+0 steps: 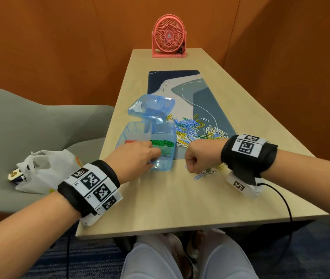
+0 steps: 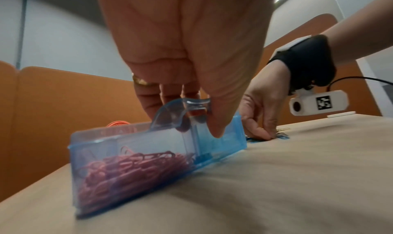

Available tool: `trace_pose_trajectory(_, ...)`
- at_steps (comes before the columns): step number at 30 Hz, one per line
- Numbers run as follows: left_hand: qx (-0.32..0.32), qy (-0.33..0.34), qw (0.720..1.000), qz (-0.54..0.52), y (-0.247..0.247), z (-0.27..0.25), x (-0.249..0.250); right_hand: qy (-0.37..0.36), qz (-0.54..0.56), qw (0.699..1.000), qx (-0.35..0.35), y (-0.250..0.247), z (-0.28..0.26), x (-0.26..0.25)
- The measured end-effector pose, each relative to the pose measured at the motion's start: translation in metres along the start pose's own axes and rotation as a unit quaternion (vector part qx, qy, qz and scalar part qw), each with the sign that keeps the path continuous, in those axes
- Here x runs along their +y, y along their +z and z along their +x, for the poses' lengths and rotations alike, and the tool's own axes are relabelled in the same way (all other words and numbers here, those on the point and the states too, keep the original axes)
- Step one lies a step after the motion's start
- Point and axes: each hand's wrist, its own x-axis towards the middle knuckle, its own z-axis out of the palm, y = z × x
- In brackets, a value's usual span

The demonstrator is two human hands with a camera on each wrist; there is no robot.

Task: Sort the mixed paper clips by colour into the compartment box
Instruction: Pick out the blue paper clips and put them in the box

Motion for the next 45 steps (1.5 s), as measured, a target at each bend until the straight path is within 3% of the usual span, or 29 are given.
trace_pose_trajectory(3,0.003,0.013,1.0,0.002,-0.001,-0.002,0.007,0.023,-0.014,1.0,-0.013,-0.006,-0.007,0.01)
trace_pose_trajectory(7,-0.005,0.012,1.0,0.006,-0.004,-0.003,0.013,0.039,-0.007,0.999,0.03,-0.017,-0.013,0.023)
trace_pose_trajectory(16,-0.012,-0.061,0.997,0.036,-0.007,0.002,0.017,0.013,0.009,1.0,0.005,0.01,-0.016,0.012)
trace_pose_trajectory(18,-0.012,-0.067,0.998,-0.002,-0.008,0.002,0.019,0.02,-0.002,1.0,0.0,0.012,-0.016,0.011)
trace_pose_trajectory(20,0.051,-0.061,0.991,-0.105,-0.01,-0.001,0.027,0.033,-0.002,0.999,0.007,0.012,-0.018,0.012)
trace_pose_trajectory(22,0.125,-0.05,0.961,-0.241,-0.012,-0.004,0.042,0.04,0.012,0.999,0.03,0.007,-0.022,0.013)
trace_pose_trajectory(24,0.149,-0.064,0.901,-0.402,-0.012,-0.003,0.06,0.04,0.044,0.996,0.072,-0.002,-0.027,0.015)
trace_pose_trajectory(26,0.141,-0.119,0.793,-0.581,-0.01,0.001,0.077,0.03,0.1,0.989,0.101,-0.013,-0.033,0.015)
trace_pose_trajectory(27,0.133,-0.158,0.717,-0.666,-0.009,0.004,0.084,0.021,0.123,0.986,0.106,-0.019,-0.037,0.013)
trace_pose_trajectory(30,0.061,-0.278,0.436,-0.854,-0.003,0.014,0.094,-0.023,0.177,0.978,0.109,-0.03,-0.045,0.005)
trace_pose_trajectory(31,0.039,-0.291,0.357,-0.887,-0.001,0.016,0.095,-0.035,0.193,0.975,0.109,-0.032,-0.046,0.002)
trace_pose_trajectory(33,0.027,-0.288,0.231,-0.929,0.002,0.017,0.095,-0.039,0.202,0.972,0.109,-0.034,-0.045,0.0)
trace_pose_trajectory(34,0.037,-0.289,0.191,-0.938,0.003,0.018,0.096,-0.028,0.193,0.974,0.114,-0.034,-0.042,0.001)
trace_pose_trajectory(36,0.061,-0.304,0.161,-0.937,0.005,0.016,0.098,0.009,0.149,0.981,0.121,-0.031,-0.032,0.008)
trace_pose_trajectory(40,0.053,-0.315,0.163,-0.933,0.012,0.012,0.102,0.066,0.036,0.993,0.089,-0.012,-0.01,0.014)
trace_pose_trajectory(45,0.061,-0.307,0.154,-0.937,0.018,0.017,0.108,0.082,-0.015,0.995,0.053,0.003,0.001,0.014)
